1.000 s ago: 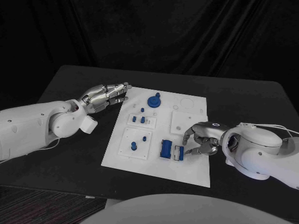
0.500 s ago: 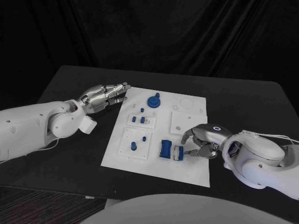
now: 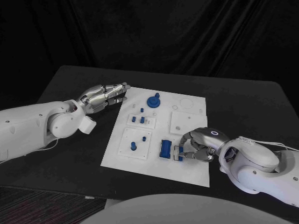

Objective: Assemble the parts on the task board

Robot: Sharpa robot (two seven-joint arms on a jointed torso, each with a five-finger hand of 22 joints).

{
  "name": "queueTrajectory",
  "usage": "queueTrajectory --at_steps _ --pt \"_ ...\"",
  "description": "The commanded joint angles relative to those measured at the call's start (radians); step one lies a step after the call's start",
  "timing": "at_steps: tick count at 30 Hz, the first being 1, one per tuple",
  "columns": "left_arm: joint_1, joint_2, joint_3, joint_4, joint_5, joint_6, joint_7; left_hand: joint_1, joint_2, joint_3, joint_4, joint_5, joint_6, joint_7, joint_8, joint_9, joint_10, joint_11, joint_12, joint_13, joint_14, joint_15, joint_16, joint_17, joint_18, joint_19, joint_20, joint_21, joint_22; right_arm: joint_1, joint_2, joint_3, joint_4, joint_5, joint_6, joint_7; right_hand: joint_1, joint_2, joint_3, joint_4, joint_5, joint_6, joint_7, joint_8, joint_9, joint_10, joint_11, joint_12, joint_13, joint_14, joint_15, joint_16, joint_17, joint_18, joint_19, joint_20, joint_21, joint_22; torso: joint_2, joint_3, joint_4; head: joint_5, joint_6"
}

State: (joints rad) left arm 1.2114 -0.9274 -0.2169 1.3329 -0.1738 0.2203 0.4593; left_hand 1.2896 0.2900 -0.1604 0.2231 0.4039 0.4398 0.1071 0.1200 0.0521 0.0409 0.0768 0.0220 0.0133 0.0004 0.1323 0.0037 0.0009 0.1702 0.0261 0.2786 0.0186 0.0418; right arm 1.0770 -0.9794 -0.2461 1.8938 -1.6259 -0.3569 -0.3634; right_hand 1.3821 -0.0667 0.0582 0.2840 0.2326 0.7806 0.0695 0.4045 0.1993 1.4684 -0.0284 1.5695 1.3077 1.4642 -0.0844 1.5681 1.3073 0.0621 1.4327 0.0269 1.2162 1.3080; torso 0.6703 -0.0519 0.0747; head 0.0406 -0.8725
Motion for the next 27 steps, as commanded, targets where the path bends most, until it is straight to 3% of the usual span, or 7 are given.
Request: queueTrajectory --at_steps 1,6,12,18,22,27 --pt "-0.001 0.001 0.001 0.003 0.007 0.010 0.009 0.011 -0.001 0.006 0.000 0.005 0.010 0.000 0.005 0.001 0.004 0.001 0.006 0.001 0.000 0.005 -0.004 -0.001 0.011 0.008 0.001 0.003 0.001 -0.007 0.003 0.000 -0.003 -0.014 -0.046 -0.016 -0.013 0.004 0.005 0.004 0.010 0.002 0.001 0.003 -0.002 0.102 0.008 0.001 0.263 0.107 0.007 0.003 0.263 0.012 -0.004 0.007 -0.006 0.165 0.000 0.0012 -0.0004 0.001 0.000" --pt "-0.001 0.000 0.001 0.004 0.007 0.010 0.008 0.013 -0.001 0.008 -0.003 0.008 0.009 0.000 0.005 0.001 0.004 0.001 0.006 0.001 0.000 0.005 -0.004 -0.001 0.011 0.008 0.001 0.003 0.001 -0.013 0.009 0.000 -0.007 -0.014 -0.061 -0.014 -0.035 0.008 -0.002 0.004 -0.001 -0.003 0.003 -0.002 -0.006 0.102 0.010 0.001 0.263 0.107 0.009 0.003 0.263 0.014 -0.007 0.009 -0.014 0.163 0.001 0.0000 -0.0004 0.001 0.000" --pt "-0.001 0.000 0.001 0.005 0.007 0.011 0.006 0.017 -0.001 0.013 -0.009 0.015 0.009 0.000 0.005 0.001 0.004 0.001 0.006 0.001 0.000 0.006 -0.004 -0.001 0.011 0.008 0.001 0.003 0.000 -0.015 0.012 0.000 -0.007 -0.020 -0.056 -0.022 -0.016 -0.004 -0.002 -0.012 -0.032 -0.007 0.002 -0.004 -0.008 0.102 0.010 0.001 0.263 0.107 0.010 0.003 0.263 0.018 -0.016 0.011 -0.035 0.157 0.002 -0.0005 0.0003 0.000 0.000" --pt "-0.001 0.000 0.001 0.005 0.007 0.013 0.004 0.018 -0.001 0.015 -0.011 0.017 0.009 0.000 0.004 0.001 0.004 0.001 0.005 0.001 0.000 0.007 -0.004 -0.001 0.011 0.008 0.001 0.003 0.000 -0.016 0.010 0.000 -0.004 -0.045 -0.034 -0.035 0.063 -0.012 0.020 -0.063 0.000 -0.008 -0.003 -0.005 -0.011 0.102 0.006 0.001 0.263 0.107 0.007 0.003 0.263 0.021 -0.024 0.010 -0.050 0.154 0.002 -0.0001 0.0014 -0.001 0.000" --pt "-0.001 0.001 0.001 0.004 0.007 0.013 0.003 0.018 -0.001 0.015 -0.011 0.017 0.009 0.000 0.004 0.001 0.004 0.001 0.005 0.001 0.000 0.007 -0.004 -0.001 0.011 0.008 0.001 0.003 0.000 -0.017 0.003 0.000 -0.001 -0.052 -0.039 -0.031 0.060 -0.015 0.017 -0.060 -0.017 -0.007 -0.001 -0.005 -0.012 0.102 0.007 0.001 0.263 0.107 0.007 0.003 0.263 0.020 -0.024 0.010 -0.049 0.154 0.002 0.0000 0.0005 -0.001 0.000" --pt "-0.002 0.001 0.001 0.003 0.007 0.014 0.002 0.019 -0.001 0.016 -0.012 0.019 0.009 0.000 0.004 0.001 0.003 0.001 0.005 0.001 0.000 0.007 -0.004 -0.001 0.011 0.008 0.002 0.003 0.000 -0.016 -0.019 0.000 0.021 -0.055 -0.089 -0.008 0.030 -0.013 0.007 -0.030 -0.042 0.001 -0.001 -0.001 -0.012 0.102 0.007 0.001 0.263 0.107 0.008 0.003 0.263 0.017 -0.017 0.010 -0.035 0.158 0.001 0.0005 -0.0003 -0.003 0.000"
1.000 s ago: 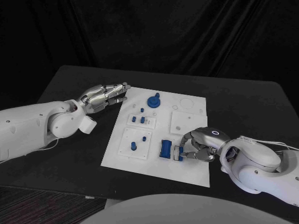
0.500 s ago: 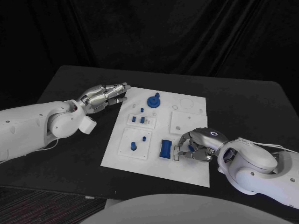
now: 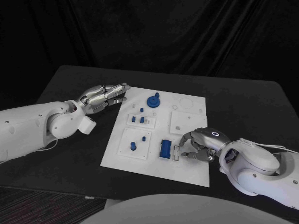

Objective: Assemble the parts on the task board

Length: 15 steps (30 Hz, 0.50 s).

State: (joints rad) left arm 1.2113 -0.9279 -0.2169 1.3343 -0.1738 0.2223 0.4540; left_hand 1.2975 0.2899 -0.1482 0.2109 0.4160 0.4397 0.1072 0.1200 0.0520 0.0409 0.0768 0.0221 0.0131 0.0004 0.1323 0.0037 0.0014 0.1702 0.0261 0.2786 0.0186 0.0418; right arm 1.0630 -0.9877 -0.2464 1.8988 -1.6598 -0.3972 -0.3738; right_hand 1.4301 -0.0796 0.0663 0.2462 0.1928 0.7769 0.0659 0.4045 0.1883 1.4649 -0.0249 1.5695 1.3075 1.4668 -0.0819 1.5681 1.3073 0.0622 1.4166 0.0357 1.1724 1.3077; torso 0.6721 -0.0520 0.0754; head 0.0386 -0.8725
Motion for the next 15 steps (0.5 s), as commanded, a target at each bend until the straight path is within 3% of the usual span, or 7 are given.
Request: queueTrajectory --at_steps 1,5,7,11,15 --pt "-0.002 0.002 0.001 0.001 0.007 0.012 0.007 0.011 -0.001 0.004 0.000 0.006 0.009 0.000 0.004 0.001 0.003 0.001 0.005 0.001 0.000 0.007 -0.004 -0.001 0.011 0.008 0.002 0.003 0.000 0.000 -0.020 0.000 0.028 -0.021 -0.062 0.006 -0.021 -0.001 -0.002 0.012 -0.005 0.006 0.003 -0.001 -0.001 0.106 0.004 0.001 0.263 0.104 0.005 0.003 0.263 0.016 0.001 0.001 0.013 0.160 -0.002 0.0005 -0.0011 0.000 0.000" --pt "-0.002 0.003 0.001 -0.001 0.007 0.012 0.007 0.013 -0.001 0.005 -0.002 0.008 0.008 0.000 0.004 0.001 0.003 0.001 0.005 0.001 0.000 0.007 -0.004 -0.001 0.011 0.008 0.002 0.003 0.000 0.034 -0.056 0.000 0.072 -0.013 -0.098 0.005 -0.051 -0.009 -0.010 0.043 -0.033 0.015 0.000 0.002 -0.002 0.106 0.001 0.001 0.263 0.104 0.002 0.003 0.263 0.009 0.021 -0.002 0.053 0.170 -0.003 0.0013 -0.0008 -0.004 0.000" --pt "-0.002 0.003 0.001 -0.002 0.007 0.011 0.007 0.014 -0.001 0.007 -0.004 0.010 0.009 0.000 0.004 0.001 0.003 0.001 0.005 0.001 0.000 0.008 -0.004 -0.001 0.011 0.008 0.002 0.003 0.000 0.075 -0.077 0.000 0.094 -0.001 -0.097 -0.007 -0.073 -0.007 -0.012 0.045 -0.036 0.014 0.003 0.001 -0.004 0.106 0.002 0.001 0.263 0.104 0.002 0.003 0.263 0.006 0.028 -0.003 0.068 0.174 -0.003 0.0018 -0.0010 -0.006 0.000" --pt "-0.002 0.005 0.001 -0.003 0.007 0.008 0.008 0.014 -0.001 0.007 -0.005 0.011 0.008 0.000 0.004 0.001 0.003 0.000 0.005 0.001 0.000 0.008 -0.004 -0.001 0.011 0.009 0.002 0.004 0.000 0.154 -0.111 0.000 0.118 0.065 -0.063 -0.039 -0.125 -0.002 -0.016 0.046 -0.048 0.012 0.006 -0.002 -0.006 0.106 0.004 0.001 0.263 0.104 0.003 0.003 0.263 0.003 0.036 -0.002 0.084 0.178 -0.003 0.0019 -0.0005 -0.014 0.000" --pt "-0.002 0.008 0.001 -0.004 0.007 0.004 0.008 0.015 -0.001 0.008 -0.006 0.012 0.010 -0.001 0.005 0.001 0.003 0.000 0.005 0.001 0.000 0.007 -0.004 -0.001 0.011 0.009 0.002 0.004 0.001 0.212 -0.140 0.000 0.126 0.126 -0.003 -0.082 -0.134 0.005 -0.012 0.042 -0.035 0.020 0.016 0.002 -0.006 0.106 0.011 0.001 0.263 0.104 0.008 0.003 0.263 0.001 0.041 0.000 0.093 0.180 -0.003 0.0021 0.0016 -0.012 0.000"
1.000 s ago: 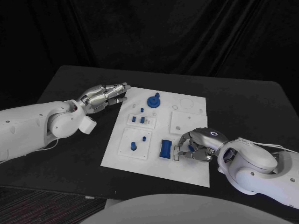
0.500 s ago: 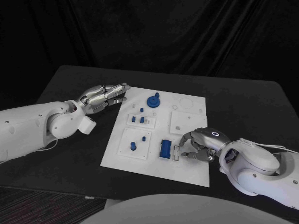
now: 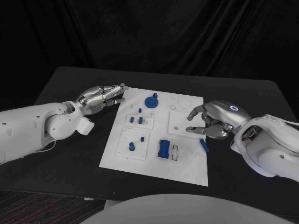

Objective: Assemble the parts on the task board

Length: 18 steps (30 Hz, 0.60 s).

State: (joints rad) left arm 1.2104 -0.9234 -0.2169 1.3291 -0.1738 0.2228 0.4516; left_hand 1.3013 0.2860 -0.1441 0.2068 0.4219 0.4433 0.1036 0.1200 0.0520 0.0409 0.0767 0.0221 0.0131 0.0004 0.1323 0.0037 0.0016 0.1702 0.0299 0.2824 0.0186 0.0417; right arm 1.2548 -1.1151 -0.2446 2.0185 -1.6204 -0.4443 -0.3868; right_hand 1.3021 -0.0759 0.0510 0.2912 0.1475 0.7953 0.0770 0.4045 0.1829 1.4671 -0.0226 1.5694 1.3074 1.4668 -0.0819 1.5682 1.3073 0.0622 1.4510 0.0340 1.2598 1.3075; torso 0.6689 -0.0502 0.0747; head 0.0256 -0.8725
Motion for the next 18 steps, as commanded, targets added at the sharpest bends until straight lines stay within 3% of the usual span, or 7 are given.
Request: queueTrajectory --at_steps 1,7,12,15,18 --pt "-0.001 0.003 0.001 0.001 0.007 0.002 0.010 0.011 0.002 0.004 -0.002 0.006 0.006 0.003 0.004 0.001 0.003 0.000 0.005 0.001 0.000 0.007 -0.004 -0.002 0.011 0.005 -0.002 0.004 0.001 0.027 -0.018 -0.001 0.006 0.094 0.059 -0.078 -0.006 0.002 0.004 -0.003 0.012 0.001 0.005 0.002 0.000 0.104 0.010 0.001 0.263 0.104 0.008 0.003 0.263 0.001 0.007 0.002 0.006 0.180 0.000 0.0004 0.0027 0.002 0.000" --pt "-0.001 0.001 0.001 0.001 0.007 0.000 0.009 0.012 0.002 0.005 -0.005 0.008 0.008 0.003 0.005 0.001 0.004 0.000 0.006 0.002 0.000 0.006 -0.004 -0.002 0.011 0.006 -0.002 0.004 0.001 0.051 -0.027 -0.002 -0.019 0.119 0.206 -0.149 0.012 0.002 0.014 -0.010 0.078 0.011 0.015 0.004 -0.001 0.104 0.020 0.001 0.263 0.104 0.017 0.003 0.263 0.002 0.005 0.010 0.000 0.178 -0.003 -0.0042 0.0008 0.011 0.000" --pt "-0.001 0.001 0.001 0.002 0.007 0.000 0.009 0.012 0.002 0.005 -0.005 0.008 0.008 0.003 0.005 0.001 0.004 0.000 0.006 0.002 0.000 0.006 -0.004 -0.002 0.011 0.006 -0.002 0.004 0.001 0.052 -0.024 -0.002 -0.051 0.124 0.300 -0.190 0.026 0.007 0.021 -0.015 0.121 0.021 0.015 0.006 -0.001 0.104 0.021 0.001 0.263 0.104 0.019 0.003 0.263 0.003 0.003 0.013 -0.005 0.177 -0.003 -0.0078 0.0052 0.004 0.000" --pt "-0.001 0.001 0.001 0.002 0.007 0.001 0.009 0.013 0.001 0.005 -0.006 0.009 0.008 0.003 0.005 0.001 0.005 0.000 0.006 0.002 0.000 0.006 -0.004 -0.002 0.011 0.006 -0.002 0.004 0.001 0.050 -0.026 -0.002 -0.056 0.089 0.334 -0.214 0.026 0.008 0.020 -0.016 0.127 0.044 0.015 0.017 0.004 0.104 0.023 0.001 0.263 0.104 0.020 0.003 0.263 0.003 0.003 0.014 -0.004 0.177 -0.002 -0.0077 0.0077 0.003 0.000" --pt "-0.001 0.001 0.001 0.001 0.007 0.001 0.009 0.013 0.001 0.005 -0.006 0.009 0.008 0.003 0.005 0.001 0.005 0.000 0.006 0.002 0.000 0.006 -0.004 -0.002 0.011 0.006 -0.002 0.004 0.001 0.047 -0.030 -0.002 -0.051 0.046 0.353 -0.233 0.007 0.000 0.008 -0.008 0.092 0.075 0.010 0.035 0.016 0.104 0.023 0.001 0.263 0.104 0.022 0.003 0.263 0.002 0.005 0.015 0.000 0.178 0.001 -0.0046 0.0055 0.002 0.000"
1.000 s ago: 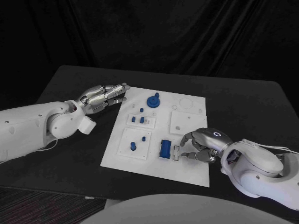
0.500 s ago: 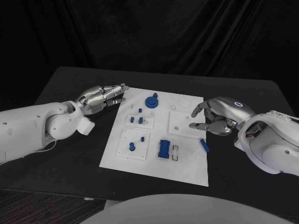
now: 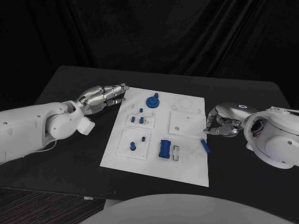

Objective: Assemble the parts on the task board

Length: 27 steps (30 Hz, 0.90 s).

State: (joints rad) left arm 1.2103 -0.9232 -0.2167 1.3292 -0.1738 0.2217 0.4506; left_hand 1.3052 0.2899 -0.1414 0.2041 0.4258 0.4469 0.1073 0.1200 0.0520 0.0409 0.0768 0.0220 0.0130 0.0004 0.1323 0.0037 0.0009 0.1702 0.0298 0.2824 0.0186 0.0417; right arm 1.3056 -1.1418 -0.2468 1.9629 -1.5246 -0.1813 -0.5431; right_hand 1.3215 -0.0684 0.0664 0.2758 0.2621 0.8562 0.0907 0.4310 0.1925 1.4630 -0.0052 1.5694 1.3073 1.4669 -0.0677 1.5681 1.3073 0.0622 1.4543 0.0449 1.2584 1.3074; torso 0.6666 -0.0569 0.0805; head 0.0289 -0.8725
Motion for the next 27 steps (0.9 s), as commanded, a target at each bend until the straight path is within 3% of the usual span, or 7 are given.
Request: queueTrajectory --at_steps 1,7,12,19,27 --pt "-0.001 0.001 0.001 0.001 0.007 0.002 0.010 0.009 -0.003 0.003 -0.003 0.006 0.004 -0.001 0.005 0.001 0.005 0.000 0.006 0.002 0.000 0.006 -0.004 -0.001 0.011 0.006 -0.002 0.004 0.001 -0.005 -0.004 0.000 0.008 -0.066 0.096 -0.086 -0.020 -0.011 -0.011 0.010 -0.036 0.024 -0.007 0.015 0.011 0.108 0.006 0.001 0.263 0.104 0.007 0.003 0.263 0.002 0.002 0.004 0.003 0.179 0.004 0.0033 -0.0017 -0.001 0.000" --pt "-0.001 0.003 0.001 0.000 0.007 0.005 0.010 0.009 -0.003 0.003 -0.003 0.006 0.004 -0.001 0.005 0.001 0.005 0.000 0.006 0.002 0.000 0.006 -0.004 -0.001 0.011 0.006 -0.002 0.004 0.001 -0.013 0.000 0.000 0.022 -0.117 0.116 -0.109 -0.056 -0.018 -0.016 0.014 -0.062 0.091 -0.024 0.060 0.046 0.108 0.001 0.001 0.263 0.104 0.002 0.003 0.263 0.000 0.007 0.001 0.014 0.181 0.004 0.0052 -0.0056 -0.003 0.000" --pt "-0.001 0.003 0.001 -0.001 0.007 0.006 0.010 0.010 -0.003 0.003 -0.005 0.008 0.004 -0.001 0.005 0.001 0.004 0.000 0.006 0.002 0.000 0.006 -0.004 -0.001 0.011 0.006 -0.002 0.004 0.001 -0.025 0.017 0.000 0.019 -0.148 0.120 -0.112 -0.116 -0.006 -0.015 0.015 -0.087 0.141 -0.040 0.088 0.076 0.108 -0.011 0.001 0.263 0.104 -0.015 0.003 0.263 0.000 0.009 -0.011 0.019 0.183 0.004 0.0059 -0.0059 -0.004 0.000" --pt "-0.001 0.001 0.001 0.001 0.007 0.008 0.009 0.010 -0.003 0.003 -0.005 0.008 0.004 -0.001 0.005 0.001 0.004 0.000 0.006 0.002 0.000 0.006 -0.004 -0.001 0.011 0.006 -0.002 0.004 0.001 -0.045 0.044 0.000 0.010 -0.160 0.125 -0.109 -0.136 0.001 -0.011 0.016 -0.092 0.151 -0.046 0.084 0.085 0.108 -0.016 0.001 0.263 0.104 -0.024 0.003 0.263 -0.001 0.010 -0.020 0.023 0.184 0.003 0.0045 -0.0078 0.001 0.000" --pt "-0.001 -0.001 0.001 0.003 0.007 0.009 0.009 0.010 -0.003 0.005 -0.007 0.009 0.004 -0.001 0.005 0.001 0.004 0.000 0.006 0.002 0.000 0.006 -0.004 -0.001 0.011 0.006 -0.002 0.004 0.001 -0.065 0.063 0.000 -0.008 -0.163 0.157 -0.114 -0.147 0.006 -0.005 0.014 -0.092 0.168 -0.049 0.054 0.080 0.108 -0.020 0.001 0.263 0.104 -0.029 0.003 0.263 -0.001 0.010 -0.027 0.022 0.183 0.003 0.0043 -0.0064 0.001 0.000"
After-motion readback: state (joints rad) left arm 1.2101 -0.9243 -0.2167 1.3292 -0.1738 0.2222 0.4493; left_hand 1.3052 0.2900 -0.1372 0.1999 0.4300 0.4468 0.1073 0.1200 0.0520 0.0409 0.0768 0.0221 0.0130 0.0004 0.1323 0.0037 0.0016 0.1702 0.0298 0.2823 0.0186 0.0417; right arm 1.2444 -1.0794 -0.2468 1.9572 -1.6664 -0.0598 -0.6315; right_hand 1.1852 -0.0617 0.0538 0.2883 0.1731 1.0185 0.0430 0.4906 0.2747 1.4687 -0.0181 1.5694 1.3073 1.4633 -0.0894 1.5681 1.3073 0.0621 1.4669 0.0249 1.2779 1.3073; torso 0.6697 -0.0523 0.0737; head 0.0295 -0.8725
